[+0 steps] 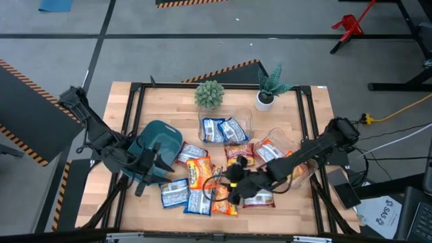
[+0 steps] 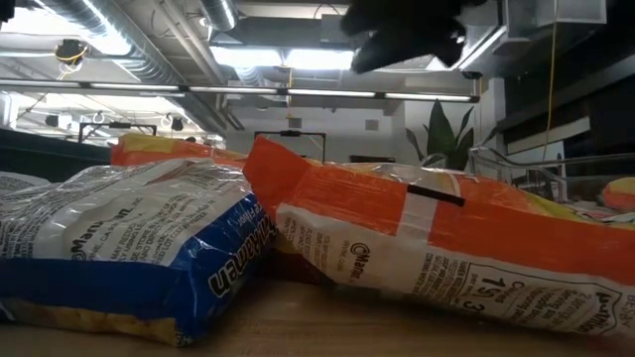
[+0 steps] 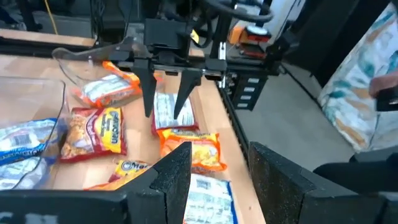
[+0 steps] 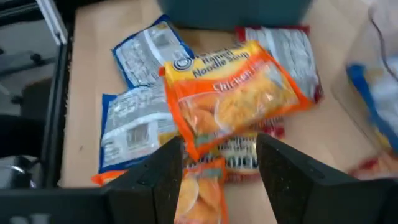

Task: Sort Maruchan noodles
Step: Stack the left orange noodle pack on top of the orange noodle pack in the right transparent bin

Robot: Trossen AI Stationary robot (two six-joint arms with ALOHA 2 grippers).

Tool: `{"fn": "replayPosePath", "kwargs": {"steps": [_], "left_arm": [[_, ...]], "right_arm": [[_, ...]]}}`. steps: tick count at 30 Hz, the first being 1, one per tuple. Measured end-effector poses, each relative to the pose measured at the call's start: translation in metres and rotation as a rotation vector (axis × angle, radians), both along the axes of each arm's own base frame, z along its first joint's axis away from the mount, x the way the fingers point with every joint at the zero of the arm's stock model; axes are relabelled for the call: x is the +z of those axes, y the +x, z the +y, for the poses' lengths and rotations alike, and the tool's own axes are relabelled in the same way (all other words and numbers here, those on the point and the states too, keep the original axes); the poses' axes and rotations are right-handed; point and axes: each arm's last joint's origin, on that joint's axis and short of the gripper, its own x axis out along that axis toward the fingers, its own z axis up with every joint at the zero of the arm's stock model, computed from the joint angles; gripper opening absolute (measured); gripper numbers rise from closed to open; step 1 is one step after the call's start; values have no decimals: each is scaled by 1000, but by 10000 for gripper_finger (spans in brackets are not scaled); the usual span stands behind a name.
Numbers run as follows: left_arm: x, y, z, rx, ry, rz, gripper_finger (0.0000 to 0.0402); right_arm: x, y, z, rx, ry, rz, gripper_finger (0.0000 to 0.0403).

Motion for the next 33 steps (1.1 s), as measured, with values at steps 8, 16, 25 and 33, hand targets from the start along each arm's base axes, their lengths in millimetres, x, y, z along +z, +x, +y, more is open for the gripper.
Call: {"fn": "replayPosePath", "kwargs": {"steps": [8, 16, 25, 33], "left_arm": [[-36, 13, -11, 13, 56, 84, 154], [-89, 30, 1, 99, 45, 126, 153], [-129, 55, 19, 185, 78, 226, 94], [-158, 66, 20, 216, 119, 341, 18]], "right_arm": [[8, 25, 2, 108, -94, -24, 188], [20, 27, 4, 104, -81, -22, 188], [19, 26, 3, 81, -65, -12, 188], [19, 26, 3, 65, -48, -10, 188]]}}
